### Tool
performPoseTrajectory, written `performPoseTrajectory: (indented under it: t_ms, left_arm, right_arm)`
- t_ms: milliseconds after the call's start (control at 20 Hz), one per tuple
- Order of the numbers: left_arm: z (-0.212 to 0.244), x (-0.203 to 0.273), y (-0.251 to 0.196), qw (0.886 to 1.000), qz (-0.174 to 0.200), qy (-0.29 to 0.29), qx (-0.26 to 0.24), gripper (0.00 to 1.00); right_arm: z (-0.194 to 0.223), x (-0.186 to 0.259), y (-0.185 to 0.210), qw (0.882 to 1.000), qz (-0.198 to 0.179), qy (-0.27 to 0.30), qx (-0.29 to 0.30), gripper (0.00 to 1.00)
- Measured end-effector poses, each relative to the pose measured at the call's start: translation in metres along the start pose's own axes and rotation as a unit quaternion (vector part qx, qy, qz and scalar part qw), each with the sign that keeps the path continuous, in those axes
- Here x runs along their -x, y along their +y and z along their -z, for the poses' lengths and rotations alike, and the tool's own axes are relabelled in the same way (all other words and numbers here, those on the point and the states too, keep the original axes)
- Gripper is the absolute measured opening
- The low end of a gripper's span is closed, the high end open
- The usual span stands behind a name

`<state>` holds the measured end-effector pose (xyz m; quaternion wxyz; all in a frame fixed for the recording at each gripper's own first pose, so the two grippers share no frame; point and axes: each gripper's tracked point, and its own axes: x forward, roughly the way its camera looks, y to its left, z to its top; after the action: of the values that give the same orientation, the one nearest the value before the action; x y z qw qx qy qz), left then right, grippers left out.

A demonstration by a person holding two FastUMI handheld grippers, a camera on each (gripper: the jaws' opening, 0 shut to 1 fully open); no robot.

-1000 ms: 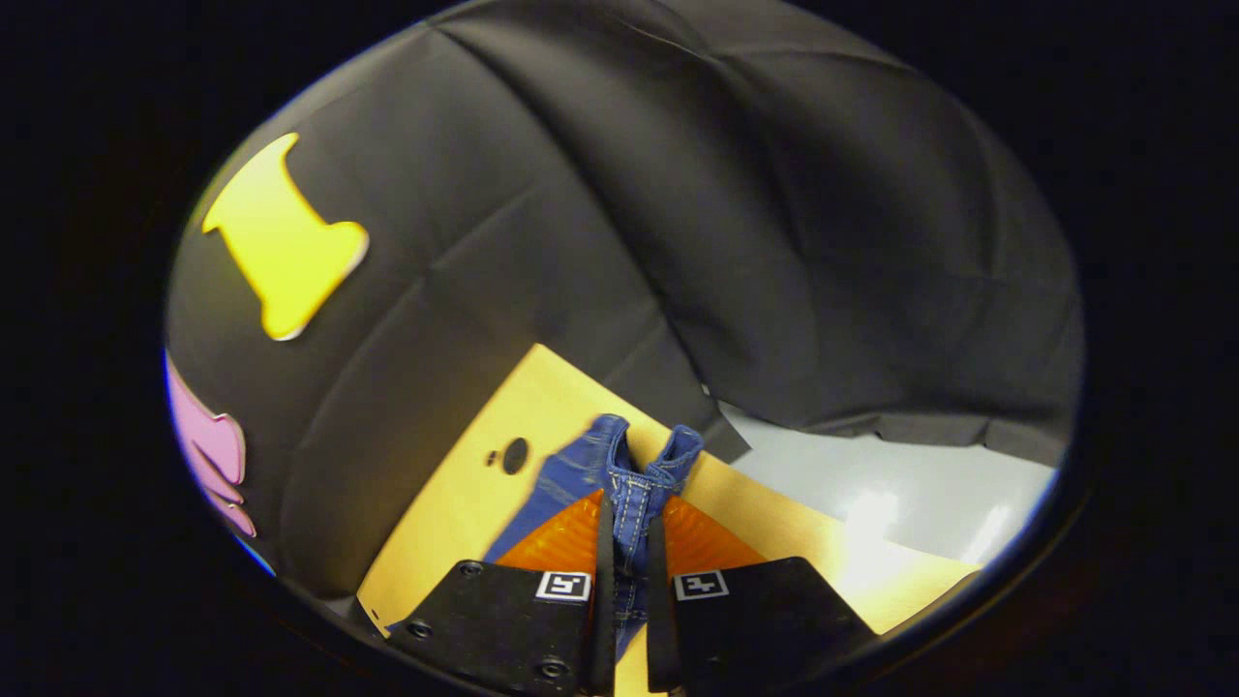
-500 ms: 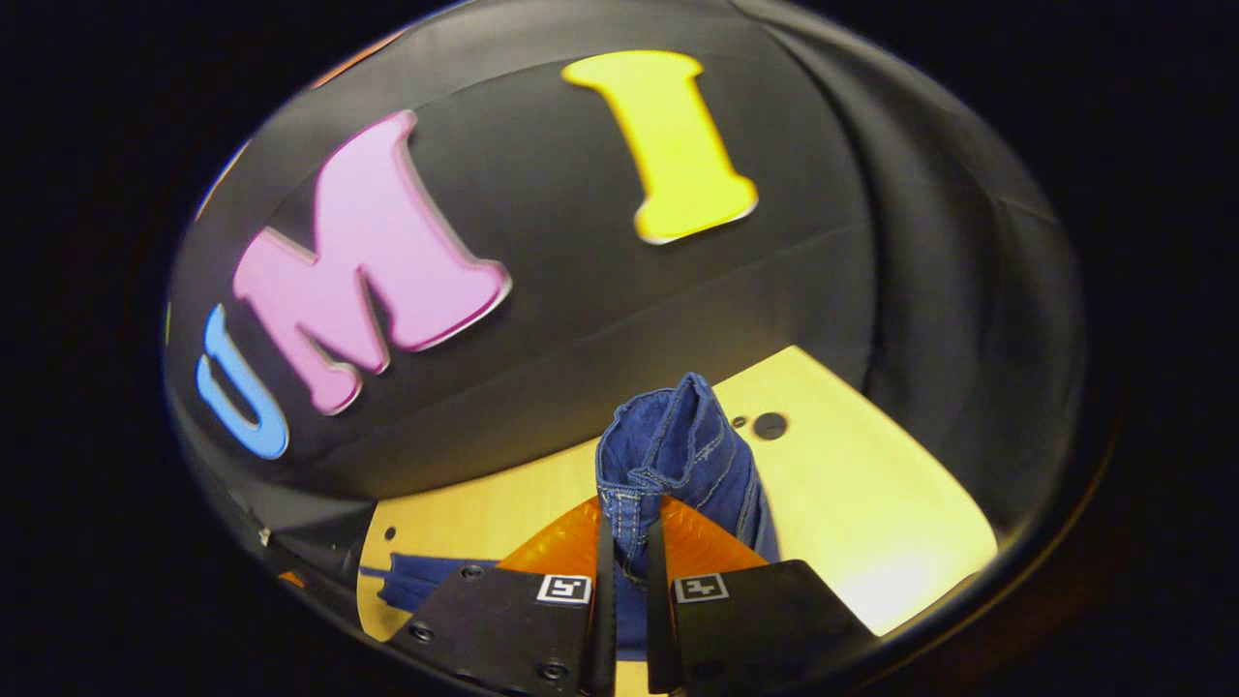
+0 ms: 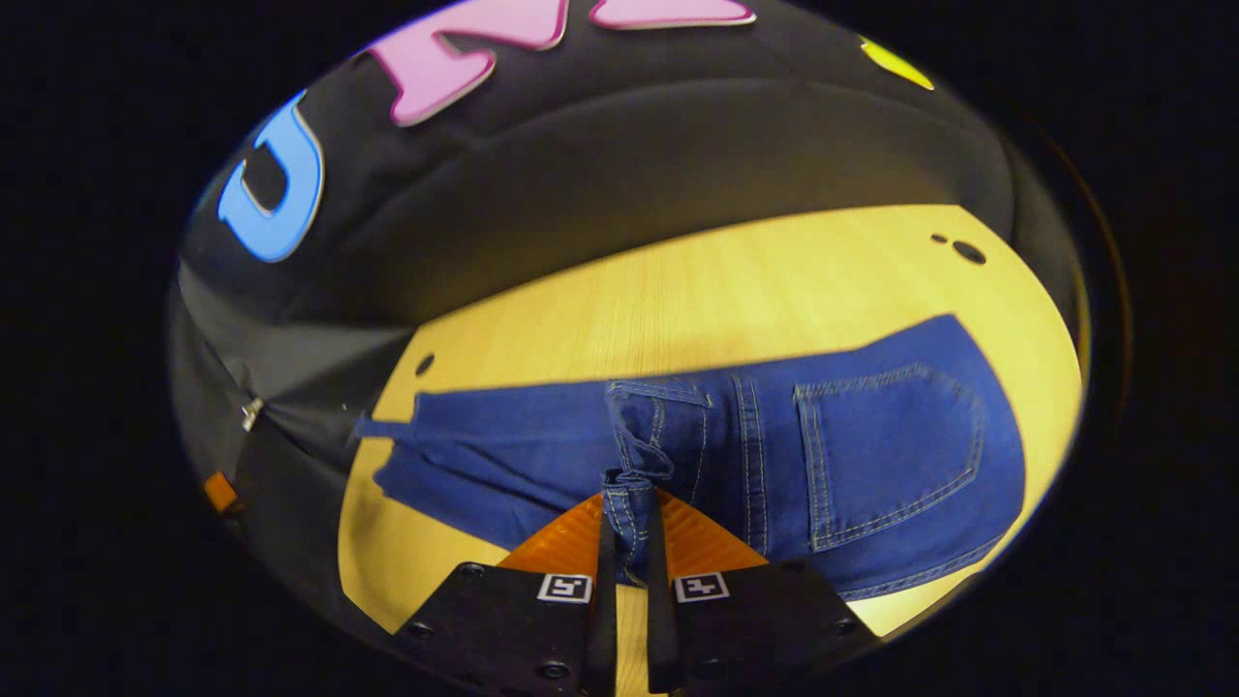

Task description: Grasp the waist and the cuffs of the jeans and fold them to make the two legs overlap; first hold the waist and fold one-third of the jeans toward the cuffs, then hold the cuffs and fold the remaining one-third in the same direction to finish folding.

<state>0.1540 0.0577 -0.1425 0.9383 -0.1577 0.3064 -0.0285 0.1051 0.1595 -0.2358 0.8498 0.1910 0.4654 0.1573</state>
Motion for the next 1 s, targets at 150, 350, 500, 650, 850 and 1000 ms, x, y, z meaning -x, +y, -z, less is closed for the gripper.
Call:
performPoseTrajectory:
  t_ms: [150,350,500,650,850,1000]
  left_arm:
    - [0.012,-0.017,0.014,1.000,-0.002,0.023,0.017,0.96]
    - [0.019,-0.074,0.045,0.996,-0.029,0.069,0.039,0.96]
    - [0.028,-0.112,0.076,0.990,-0.066,0.122,0.024,0.96]
    - [0.040,-0.141,0.112,0.975,-0.120,0.188,-0.002,0.96]
    - [0.048,-0.172,0.146,0.957,-0.166,0.235,0.029,0.96]
    - [0.067,-0.188,0.161,0.943,-0.181,0.277,0.045,0.96]
  right_arm:
    - [0.013,-0.014,0.013,0.999,-0.029,0.022,-0.001,0.16]
    - [-0.007,0.013,0.045,0.993,-0.110,0.007,-0.030,0.79]
    - [-0.034,0.059,0.053,0.988,-0.151,-0.043,0.006,0.95]
    - [-0.055,0.107,0.032,0.985,-0.143,-0.081,0.053,0.95]
    - [-0.069,0.153,-0.007,0.986,-0.120,-0.102,0.047,0.95]
    - [-0.063,0.163,-0.035,0.990,-0.093,-0.107,0.021,0.95]
